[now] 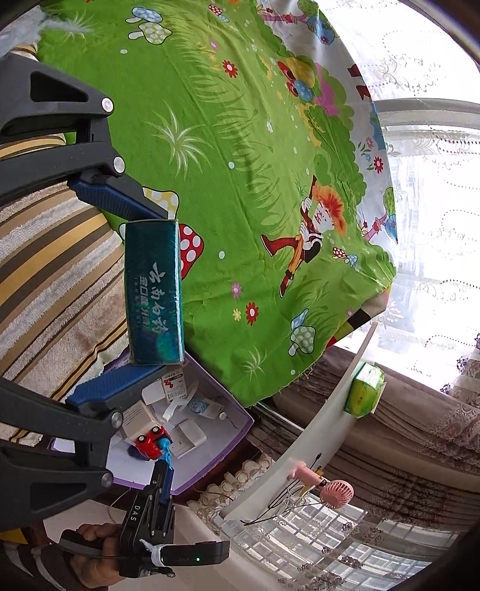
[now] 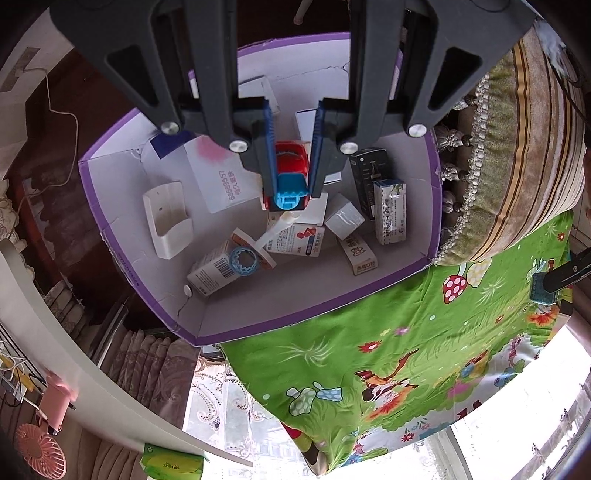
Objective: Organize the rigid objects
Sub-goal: 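Carry the toy car and teal box over the purple box and open both tools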
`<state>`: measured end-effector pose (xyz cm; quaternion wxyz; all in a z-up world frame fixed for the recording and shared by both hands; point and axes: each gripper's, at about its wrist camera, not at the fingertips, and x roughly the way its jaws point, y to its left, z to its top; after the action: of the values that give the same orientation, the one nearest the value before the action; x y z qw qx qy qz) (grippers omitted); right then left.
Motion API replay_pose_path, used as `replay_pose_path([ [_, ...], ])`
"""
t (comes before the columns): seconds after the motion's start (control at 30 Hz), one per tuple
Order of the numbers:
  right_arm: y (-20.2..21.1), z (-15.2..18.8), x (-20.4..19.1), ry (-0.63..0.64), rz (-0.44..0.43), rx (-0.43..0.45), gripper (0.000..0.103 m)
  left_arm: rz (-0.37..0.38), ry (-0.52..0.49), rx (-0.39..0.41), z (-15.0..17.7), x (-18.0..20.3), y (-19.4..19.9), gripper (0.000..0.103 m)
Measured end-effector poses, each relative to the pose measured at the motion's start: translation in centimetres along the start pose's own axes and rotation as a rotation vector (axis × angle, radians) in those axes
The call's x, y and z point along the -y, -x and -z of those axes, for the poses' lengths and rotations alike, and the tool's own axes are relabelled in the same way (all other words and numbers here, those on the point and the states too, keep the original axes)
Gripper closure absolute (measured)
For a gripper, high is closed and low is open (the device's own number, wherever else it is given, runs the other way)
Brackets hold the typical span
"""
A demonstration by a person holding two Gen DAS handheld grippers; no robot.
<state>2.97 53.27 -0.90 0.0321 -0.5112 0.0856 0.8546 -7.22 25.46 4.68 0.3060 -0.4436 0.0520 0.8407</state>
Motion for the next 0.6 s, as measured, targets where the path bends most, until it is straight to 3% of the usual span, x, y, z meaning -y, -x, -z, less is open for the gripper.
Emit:
replay_pose_path([
  [0.3, 0.4, 0.0, 0.0, -0.008, -0.011, 0.001, 0.081, 0.052, -0.065, -0.026, 0.5, 3.4, -0.7, 0.029],
  [0.43, 0.8, 0.0, 0.2, -0.024, -0.032, 0.014, 0.062, 0.095, -0.102, -0.041, 0.6, 5.6, -1.1, 0.029],
  [0.6, 2.2, -0.2, 0.9, -0.056, -0.052, 0.057, 0.049, 0.175, -0.162, -0.07, 1.4, 8.8, -1.6, 0.028],
])
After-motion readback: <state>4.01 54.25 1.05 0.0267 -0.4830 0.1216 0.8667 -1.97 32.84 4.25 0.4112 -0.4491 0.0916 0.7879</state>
